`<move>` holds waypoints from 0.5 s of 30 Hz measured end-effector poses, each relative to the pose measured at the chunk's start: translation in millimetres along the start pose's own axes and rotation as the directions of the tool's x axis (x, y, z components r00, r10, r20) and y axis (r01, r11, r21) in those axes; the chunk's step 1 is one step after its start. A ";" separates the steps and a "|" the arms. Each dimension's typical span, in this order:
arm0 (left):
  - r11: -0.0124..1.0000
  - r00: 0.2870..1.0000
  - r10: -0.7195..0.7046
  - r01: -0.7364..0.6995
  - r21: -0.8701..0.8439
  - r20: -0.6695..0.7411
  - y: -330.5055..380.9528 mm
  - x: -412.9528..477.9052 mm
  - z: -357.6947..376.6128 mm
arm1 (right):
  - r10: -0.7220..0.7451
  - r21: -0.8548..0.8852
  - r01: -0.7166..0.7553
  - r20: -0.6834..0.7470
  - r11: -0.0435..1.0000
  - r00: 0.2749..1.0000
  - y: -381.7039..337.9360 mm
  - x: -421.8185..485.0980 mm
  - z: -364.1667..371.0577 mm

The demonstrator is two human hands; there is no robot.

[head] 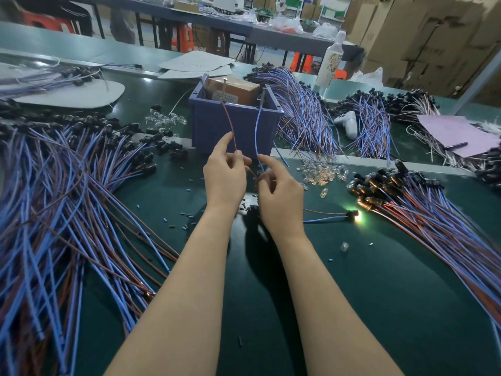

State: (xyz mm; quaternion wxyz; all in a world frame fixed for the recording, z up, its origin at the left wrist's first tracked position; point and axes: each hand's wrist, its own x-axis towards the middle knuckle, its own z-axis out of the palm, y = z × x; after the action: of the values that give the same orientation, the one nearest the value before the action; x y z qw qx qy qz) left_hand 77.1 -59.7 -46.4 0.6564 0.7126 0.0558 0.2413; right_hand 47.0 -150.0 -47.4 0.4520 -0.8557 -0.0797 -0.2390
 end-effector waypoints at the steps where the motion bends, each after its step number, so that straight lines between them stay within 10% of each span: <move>1: 1.000 1.000 0.003 -0.003 0.003 -0.002 0.1 -0.4 0.0 | 0.000 0.001 0.000 -0.001 1.000 1.000 0.1 0.0 0.2; 9: 0.993 0.969 -0.111 0.116 -0.010 0.222 25.6 0.3 0.4 | 0.025 0.035 -0.027 0.074 0.999 0.997 -12.5 2.0 -13.4; 15: 0.937 0.853 0.315 -0.351 0.008 0.417 112.6 -16.2 19.1 | -0.084 -0.201 0.087 0.022 0.976 0.996 -23.3 23.5 -78.1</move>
State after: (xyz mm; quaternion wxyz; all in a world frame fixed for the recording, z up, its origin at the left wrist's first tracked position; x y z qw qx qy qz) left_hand 44.1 -98.4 57.1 0.5711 0.7729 -0.1969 0.1942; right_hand 33.0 -201.8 18.3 0.3518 -0.8944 -0.0948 -0.2594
